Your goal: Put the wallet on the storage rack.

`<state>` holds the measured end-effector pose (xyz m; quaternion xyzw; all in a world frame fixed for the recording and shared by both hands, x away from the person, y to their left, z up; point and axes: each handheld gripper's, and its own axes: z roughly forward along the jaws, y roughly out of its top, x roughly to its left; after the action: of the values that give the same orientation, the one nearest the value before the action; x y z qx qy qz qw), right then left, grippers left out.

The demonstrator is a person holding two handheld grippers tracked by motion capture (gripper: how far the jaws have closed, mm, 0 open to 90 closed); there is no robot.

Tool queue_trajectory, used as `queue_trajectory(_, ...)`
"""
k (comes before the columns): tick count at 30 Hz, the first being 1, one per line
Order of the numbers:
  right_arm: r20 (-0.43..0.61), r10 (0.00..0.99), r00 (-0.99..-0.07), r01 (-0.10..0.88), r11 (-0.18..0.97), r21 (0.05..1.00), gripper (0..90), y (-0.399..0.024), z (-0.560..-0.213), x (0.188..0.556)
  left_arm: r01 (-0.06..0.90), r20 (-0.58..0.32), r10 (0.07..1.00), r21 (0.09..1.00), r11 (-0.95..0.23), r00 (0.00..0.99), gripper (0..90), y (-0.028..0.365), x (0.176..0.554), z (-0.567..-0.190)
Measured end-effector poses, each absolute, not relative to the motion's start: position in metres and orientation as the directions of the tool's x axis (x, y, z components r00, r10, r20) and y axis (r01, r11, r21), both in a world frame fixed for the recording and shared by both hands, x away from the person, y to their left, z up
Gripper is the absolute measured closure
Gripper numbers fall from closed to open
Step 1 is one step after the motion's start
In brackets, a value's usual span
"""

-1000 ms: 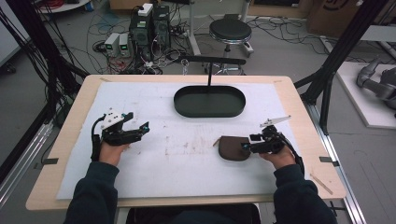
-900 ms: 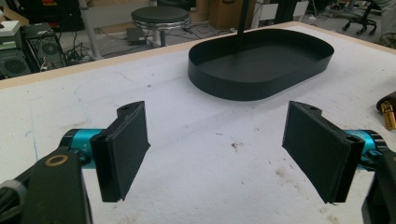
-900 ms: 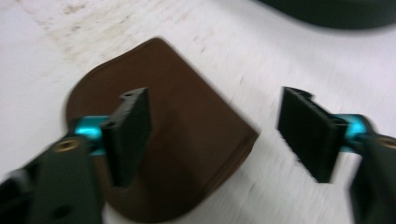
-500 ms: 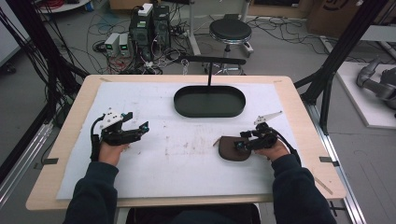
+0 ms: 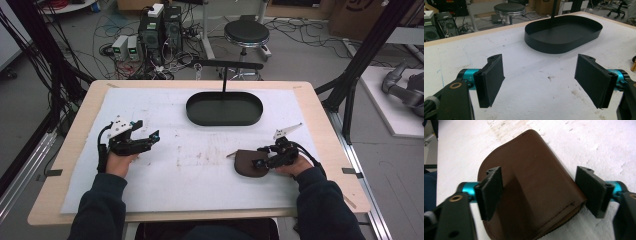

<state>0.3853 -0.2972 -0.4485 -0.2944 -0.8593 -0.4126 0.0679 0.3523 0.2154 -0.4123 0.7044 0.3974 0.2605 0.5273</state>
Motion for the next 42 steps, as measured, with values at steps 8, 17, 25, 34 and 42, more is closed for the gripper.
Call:
queue_trajectory(8, 0.46, 0.444, -0.769, 0.632, 0.421, 0.651, 59.0, -0.313, -0.443, 0.386, 0.287, -0.051, 0.835, 0.949, -0.13, 0.548, 23.2, 0.215, 0.352, -0.412)
queue_trajectory(17, 0.296, 0.466, -0.834, 0.482, 0.354, 0.802, 71.7, -0.315, -0.419, 0.376, 0.285, -0.054, 0.835, 0.95, -0.126, 0.548, 23.3, 0.215, 0.352, -0.412)
queue_trajectory(25, -0.072, 0.558, -0.827, 0.251, 0.479, 0.841, 71.8, -0.307, -0.399, 0.361, 0.285, -0.052, 0.833, 0.95, -0.13, 0.551, 23.3, 0.214, 0.352, -0.412)
queue_trajectory(34, -0.082, 0.512, -0.855, 0.204, 0.478, 0.854, 69.7, -0.305, -0.398, 0.357, 0.287, -0.053, 0.829, 0.949, -0.132, 0.556, 23.4, 0.213, 0.352, -0.413)
queue_trajectory(42, -0.025, 0.514, -0.857, 0.264, 0.481, 0.836, 60.2, -0.302, -0.403, 0.361, 0.286, -0.055, 0.827, 0.949, -0.131, 0.56, 23.4, 0.213, 0.352, -0.412)
